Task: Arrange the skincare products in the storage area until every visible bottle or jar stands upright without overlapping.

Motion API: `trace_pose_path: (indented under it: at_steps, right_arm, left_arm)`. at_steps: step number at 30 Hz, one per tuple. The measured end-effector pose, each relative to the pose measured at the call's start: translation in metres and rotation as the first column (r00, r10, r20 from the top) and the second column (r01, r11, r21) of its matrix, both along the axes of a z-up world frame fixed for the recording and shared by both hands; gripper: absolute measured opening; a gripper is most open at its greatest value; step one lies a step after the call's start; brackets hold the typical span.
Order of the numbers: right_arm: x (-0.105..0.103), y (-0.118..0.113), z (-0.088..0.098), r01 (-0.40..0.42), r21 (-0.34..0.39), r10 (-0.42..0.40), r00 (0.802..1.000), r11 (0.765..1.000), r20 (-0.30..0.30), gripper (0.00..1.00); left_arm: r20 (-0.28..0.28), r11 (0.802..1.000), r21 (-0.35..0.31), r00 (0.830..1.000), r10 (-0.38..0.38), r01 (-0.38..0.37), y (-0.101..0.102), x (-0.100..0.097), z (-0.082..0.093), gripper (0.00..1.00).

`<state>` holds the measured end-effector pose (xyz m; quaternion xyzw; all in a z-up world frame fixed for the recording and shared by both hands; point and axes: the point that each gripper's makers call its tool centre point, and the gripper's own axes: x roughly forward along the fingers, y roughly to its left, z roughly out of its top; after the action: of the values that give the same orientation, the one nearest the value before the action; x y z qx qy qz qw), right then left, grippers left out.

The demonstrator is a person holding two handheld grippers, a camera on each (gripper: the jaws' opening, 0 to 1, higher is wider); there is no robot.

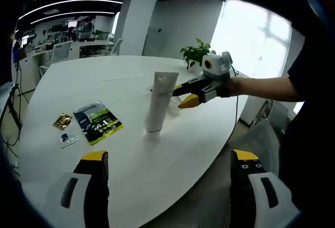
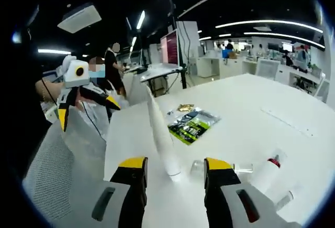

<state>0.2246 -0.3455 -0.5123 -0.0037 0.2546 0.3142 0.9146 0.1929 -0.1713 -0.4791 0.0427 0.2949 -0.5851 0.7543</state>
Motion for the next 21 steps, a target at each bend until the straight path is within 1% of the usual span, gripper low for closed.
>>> trace_pose_path:
  at_steps: [3, 5, 6, 7, 8, 9, 12, 13, 14, 15, 16, 19, 21]
  right_arm:
    - [-0.012, -0.002, -0.004, 0.031, -0.035, -0.032, 0.999, 0.999, -0.021, 0.43]
    - [-0.022, 0.002, -0.004, 0.059, -0.045, -0.060, 0.998, 0.997, -0.019, 0.47]
    - [-0.024, 0.000, -0.004, 0.082, -0.048, -0.083, 0.997, 0.995, -0.008, 0.48]
    - [-0.024, -0.002, -0.002, 0.112, -0.054, -0.111, 0.994, 0.992, 0.018, 0.49]
    - [-0.030, 0.003, -0.001, 0.121, -0.049, -0.120, 0.992, 0.991, 0.030, 0.50]
    - [-0.039, 0.010, -0.002, 0.107, -0.049, -0.106, 0.994, 0.993, 0.023, 0.51]
    - [-0.052, 0.010, -0.006, 0.117, -0.081, -0.117, 0.993, 0.990, 0.010, 0.54]
    - [-0.057, 0.010, -0.007, 0.125, -0.101, -0.124, 0.992, 0.987, 0.009, 0.56]
    - [-0.060, 0.012, -0.007, 0.141, -0.108, -0.141, 0.990, 0.984, 0.007, 0.62]
    - [-0.064, 0.016, -0.006, 0.132, -0.097, -0.132, 0.991, 0.987, 0.002, 0.67]
    - [-0.064, 0.014, -0.004, 0.156, -0.102, -0.155, 0.988, 0.982, 0.016, 0.70]
    - [-0.070, 0.015, 0.001, 0.206, -0.081, -0.207, 0.978, 0.975, 0.005, 0.72]
    - [-0.073, 0.016, 0.007, 0.231, -0.079, -0.230, 0.973, 0.970, 0.021, 0.73]
  left_arm:
    - [-0.004, 1.000, -0.009, 1.000, 0.011, -0.011, 0.005, 0.002, -0.002, 0.89]
    - [-0.015, 1.000, -0.017, 1.000, 0.021, -0.021, 0.005, 0.002, -0.002, 0.88]
    - [-0.022, 0.999, -0.022, 0.999, 0.029, -0.029, 0.006, 0.001, -0.003, 0.89]
    - [-0.025, 0.999, -0.024, 0.999, 0.035, -0.035, 0.007, 0.002, -0.005, 0.89]
    - [-0.027, 0.999, -0.023, 0.999, 0.037, -0.038, 0.008, 0.002, -0.006, 0.89]
    - [-0.029, 0.999, -0.019, 0.999, 0.041, -0.042, 0.009, 0.001, -0.008, 0.90]
    - [-0.016, 1.000, -0.001, 0.999, 0.030, -0.030, 0.011, 0.000, -0.012, 0.90]
    - [-0.009, 1.000, -0.001, 1.000, 0.026, -0.026, 0.011, 0.000, -0.011, 0.90]
    - [-0.004, 1.000, 0.002, 1.000, 0.024, -0.024, 0.012, 0.000, -0.012, 0.90]
    - [-0.003, 1.000, 0.002, 1.000, 0.025, -0.025, 0.012, 0.000, -0.012, 0.90]
    - [-0.004, 1.000, 0.002, 1.000, 0.025, -0.025, 0.012, 0.000, -0.012, 0.90]
    - [0.000, 0.999, -0.001, 0.999, 0.032, -0.032, 0.013, 0.001, -0.010, 0.90]
    - [0.000, 0.999, -0.001, 0.999, 0.039, -0.039, 0.015, 0.003, -0.010, 0.90]
